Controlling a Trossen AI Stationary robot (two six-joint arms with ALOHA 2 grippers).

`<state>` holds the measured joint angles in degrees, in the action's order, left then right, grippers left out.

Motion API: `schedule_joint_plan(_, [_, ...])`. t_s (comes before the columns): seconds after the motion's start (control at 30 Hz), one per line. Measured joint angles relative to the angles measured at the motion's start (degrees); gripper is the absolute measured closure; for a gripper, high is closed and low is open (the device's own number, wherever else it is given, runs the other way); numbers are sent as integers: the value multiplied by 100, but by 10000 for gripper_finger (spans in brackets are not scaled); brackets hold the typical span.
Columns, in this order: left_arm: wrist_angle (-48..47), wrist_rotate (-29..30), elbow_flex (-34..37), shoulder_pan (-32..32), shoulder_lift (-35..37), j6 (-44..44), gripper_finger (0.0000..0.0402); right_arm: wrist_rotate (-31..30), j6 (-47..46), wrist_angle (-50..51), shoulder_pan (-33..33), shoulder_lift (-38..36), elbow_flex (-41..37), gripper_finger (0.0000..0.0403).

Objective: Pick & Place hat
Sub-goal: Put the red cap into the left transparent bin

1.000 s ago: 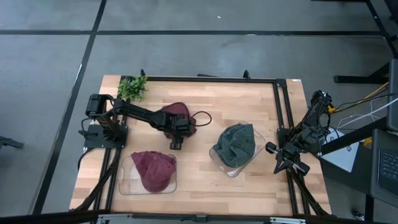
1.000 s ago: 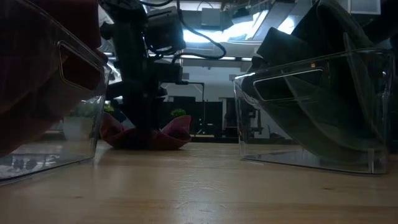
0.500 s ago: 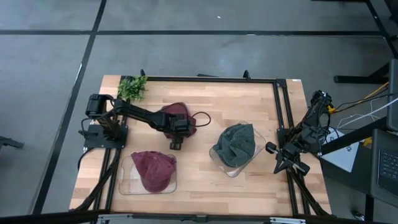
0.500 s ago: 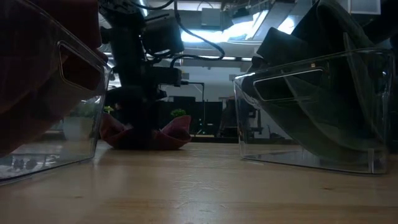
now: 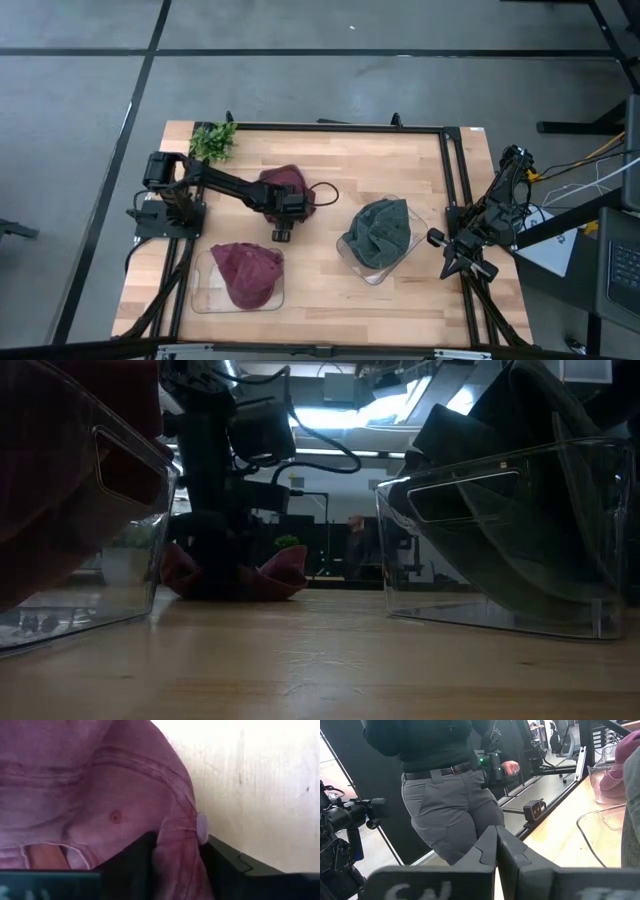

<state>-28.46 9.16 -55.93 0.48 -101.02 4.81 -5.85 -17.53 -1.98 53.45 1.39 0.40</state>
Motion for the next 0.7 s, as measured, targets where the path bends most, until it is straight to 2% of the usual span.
schedule_joint_plan(0.5, [29,-13,8,45,176,-165,389,0,-1,0,2,0,0,397])
schedule_joint_plan(0.7, [-1,-484,8,96,176,-417,395,0,-1,-2,2,0,0,397])
